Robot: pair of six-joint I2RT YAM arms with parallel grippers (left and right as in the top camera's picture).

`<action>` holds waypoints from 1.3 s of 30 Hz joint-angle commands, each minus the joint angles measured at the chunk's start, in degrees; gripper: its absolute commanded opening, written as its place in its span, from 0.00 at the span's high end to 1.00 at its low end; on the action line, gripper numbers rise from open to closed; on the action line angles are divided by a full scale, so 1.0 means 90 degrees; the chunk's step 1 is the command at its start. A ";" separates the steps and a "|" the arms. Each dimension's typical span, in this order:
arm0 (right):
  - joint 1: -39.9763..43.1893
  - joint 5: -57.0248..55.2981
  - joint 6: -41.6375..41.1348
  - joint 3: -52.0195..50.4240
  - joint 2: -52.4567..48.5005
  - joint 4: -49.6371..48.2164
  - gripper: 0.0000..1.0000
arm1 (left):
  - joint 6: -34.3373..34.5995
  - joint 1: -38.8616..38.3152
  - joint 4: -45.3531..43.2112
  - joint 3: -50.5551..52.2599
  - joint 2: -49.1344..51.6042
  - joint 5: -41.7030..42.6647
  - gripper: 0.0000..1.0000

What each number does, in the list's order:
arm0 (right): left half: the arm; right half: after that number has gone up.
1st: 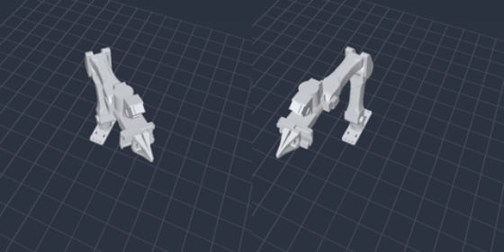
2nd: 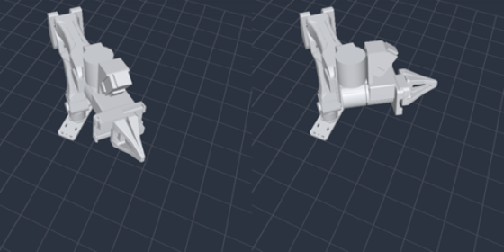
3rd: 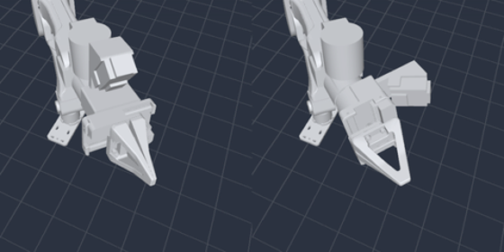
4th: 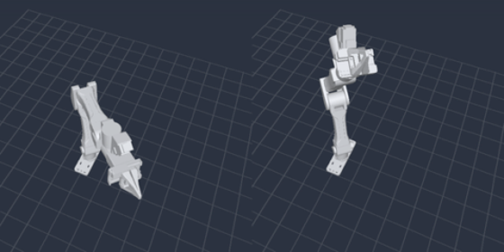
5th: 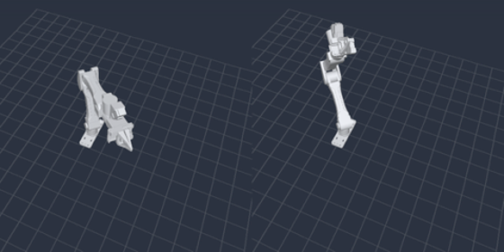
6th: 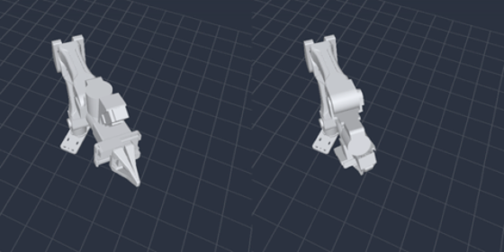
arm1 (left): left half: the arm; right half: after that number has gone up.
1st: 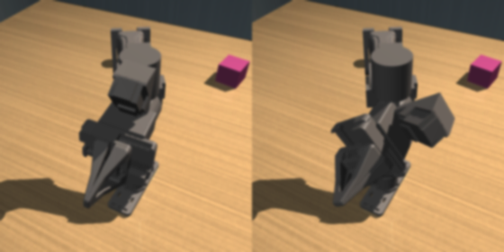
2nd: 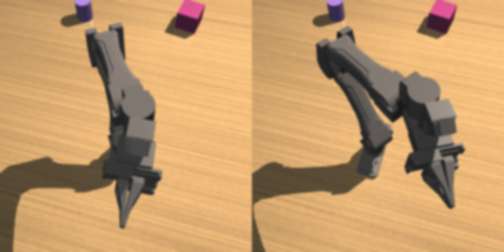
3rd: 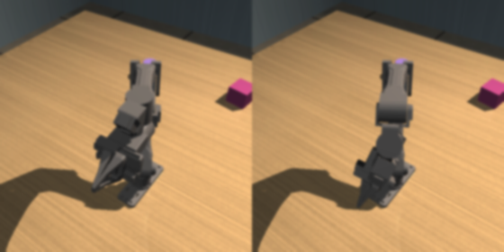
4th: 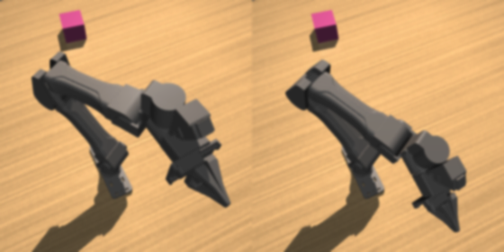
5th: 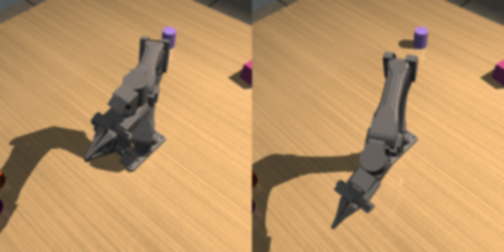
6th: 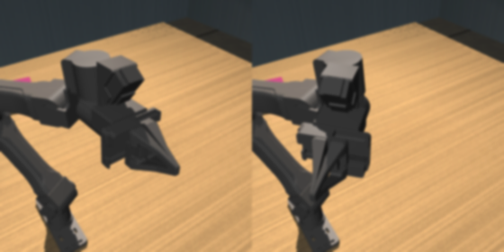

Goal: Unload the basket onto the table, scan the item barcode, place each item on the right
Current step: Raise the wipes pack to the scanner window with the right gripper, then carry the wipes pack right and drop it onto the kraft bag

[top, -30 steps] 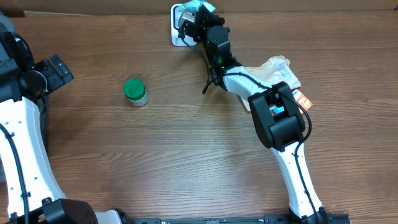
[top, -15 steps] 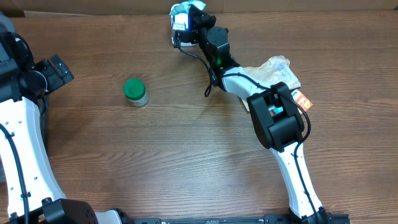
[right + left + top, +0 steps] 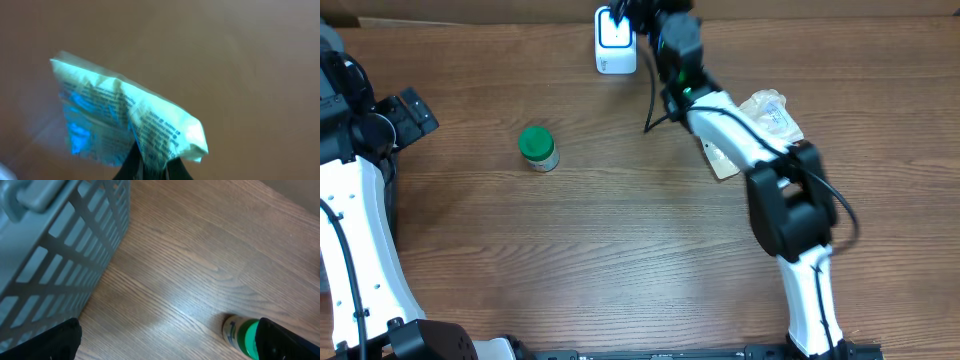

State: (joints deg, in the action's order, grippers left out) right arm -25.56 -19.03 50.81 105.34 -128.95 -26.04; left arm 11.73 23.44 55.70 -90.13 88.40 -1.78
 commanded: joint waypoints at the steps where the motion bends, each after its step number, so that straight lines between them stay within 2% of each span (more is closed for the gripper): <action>1: 0.0070 -0.0454 -0.2764 0.0051 0.1056 0.2006 0.96 | -0.0114 0.0000 0.0000 -0.0075 0.0046 -0.0017 0.00; 2: 0.0107 -0.0107 -0.3757 0.0051 0.1273 0.3019 0.96 | -0.0114 0.0000 -0.0002 -0.0075 0.0046 -0.0015 0.00; 4: 0.0170 0.0308 -0.4634 0.0053 0.1467 0.3920 0.96 | -0.0114 0.0000 0.0000 -0.0075 0.0046 -0.0015 0.00; 5: 0.0267 0.0794 -0.5540 0.0053 0.1647 0.4707 0.96 | -0.0114 0.0000 0.0000 -0.0075 0.0046 -0.0017 0.00; 7: 0.0505 0.1547 -0.6747 0.0053 0.1858 0.5729 0.96 | -0.0114 0.0000 0.0000 -0.0075 0.0046 -0.0017 0.00; 11: 0.1341 0.3138 -0.8242 0.0051 0.1994 0.7638 0.96 | -0.0114 0.0000 0.0000 -0.0075 0.0046 -0.0015 0.00; 14: 0.2038 0.3881 -0.8456 -0.0114 0.1967 0.8575 0.94 | -0.0114 0.0000 0.0000 -0.0075 0.0046 -0.0015 0.00; 20: 0.3143 0.3939 -0.8359 -0.1069 0.1965 0.8444 0.92 | -0.0114 0.0000 0.0000 -0.0075 0.0046 -0.0015 0.00; 25: 0.3313 0.3903 -0.7480 -0.1358 0.1962 0.8500 0.90 | -0.0114 0.0000 0.0000 -0.0075 0.0046 -0.0017 0.00; 30: 0.3313 0.3886 -0.7424 -0.1358 0.1962 0.8585 0.90 | -0.0114 0.0000 0.0000 -0.0075 0.0046 -0.0015 0.00; 31: 0.3313 0.3893 -0.7441 -0.1358 0.1962 0.8626 0.84 | -0.0114 0.0000 0.0000 -0.0075 0.0046 -0.0015 0.00; 32: 0.3313 0.3908 -0.7473 -0.1358 0.1962 0.8704 0.55 | -0.0114 0.0000 0.0000 -0.0075 0.0046 -0.0017 0.00; 33: 0.3310 0.3910 -0.7470 -0.1358 0.1962 0.8760 0.00 | -0.0114 0.0000 0.0000 -0.0075 0.0046 -0.0017 0.00; 39: 0.3104 0.4311 -0.7254 -0.1032 0.1970 0.9442 0.00 | -0.0114 0.0000 0.0000 -0.0075 0.0046 -0.0015 0.00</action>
State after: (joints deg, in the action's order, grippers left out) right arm 4.16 16.56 -16.36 93.10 -113.84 56.99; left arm 11.73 23.44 55.72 -90.13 88.40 -1.78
